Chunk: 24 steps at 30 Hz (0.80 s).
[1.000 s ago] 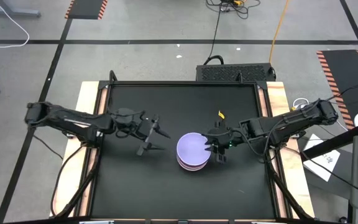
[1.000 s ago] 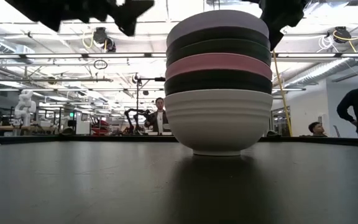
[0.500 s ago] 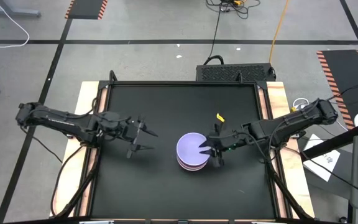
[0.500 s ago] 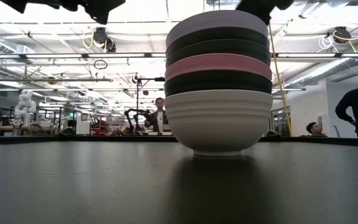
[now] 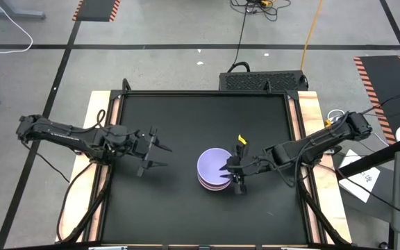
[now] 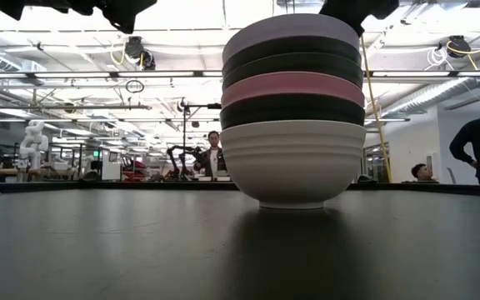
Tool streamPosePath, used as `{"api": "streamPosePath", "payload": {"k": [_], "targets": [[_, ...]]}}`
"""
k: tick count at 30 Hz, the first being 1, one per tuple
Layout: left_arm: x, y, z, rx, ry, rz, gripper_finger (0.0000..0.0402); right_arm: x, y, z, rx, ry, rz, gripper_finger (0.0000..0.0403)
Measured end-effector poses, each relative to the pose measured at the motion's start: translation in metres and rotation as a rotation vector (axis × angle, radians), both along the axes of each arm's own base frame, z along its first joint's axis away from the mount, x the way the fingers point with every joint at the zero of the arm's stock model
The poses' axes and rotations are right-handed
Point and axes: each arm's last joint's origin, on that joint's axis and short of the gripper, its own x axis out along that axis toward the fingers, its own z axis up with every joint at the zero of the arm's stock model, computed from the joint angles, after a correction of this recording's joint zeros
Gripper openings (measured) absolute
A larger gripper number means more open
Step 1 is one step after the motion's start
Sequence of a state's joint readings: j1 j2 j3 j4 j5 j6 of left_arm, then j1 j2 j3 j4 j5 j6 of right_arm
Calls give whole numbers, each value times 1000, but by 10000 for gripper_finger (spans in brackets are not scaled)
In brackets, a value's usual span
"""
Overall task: Nest bowls inside each other
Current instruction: Stack the purple bowl on top of the black bowl
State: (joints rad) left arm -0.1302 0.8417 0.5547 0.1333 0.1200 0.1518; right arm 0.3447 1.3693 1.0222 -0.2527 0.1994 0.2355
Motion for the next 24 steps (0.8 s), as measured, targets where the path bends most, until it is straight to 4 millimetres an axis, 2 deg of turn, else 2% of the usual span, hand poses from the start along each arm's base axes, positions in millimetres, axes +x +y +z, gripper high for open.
{"api": "streamPosePath", "payload": {"k": [4,24], "targets": [[0,-2,0,-3,3,-12,246,3,1,-6,-4,21,-11,107],[-2,-11,0,4,1,-36,246,-3,14,-5,-27,0,-36,107]]}}
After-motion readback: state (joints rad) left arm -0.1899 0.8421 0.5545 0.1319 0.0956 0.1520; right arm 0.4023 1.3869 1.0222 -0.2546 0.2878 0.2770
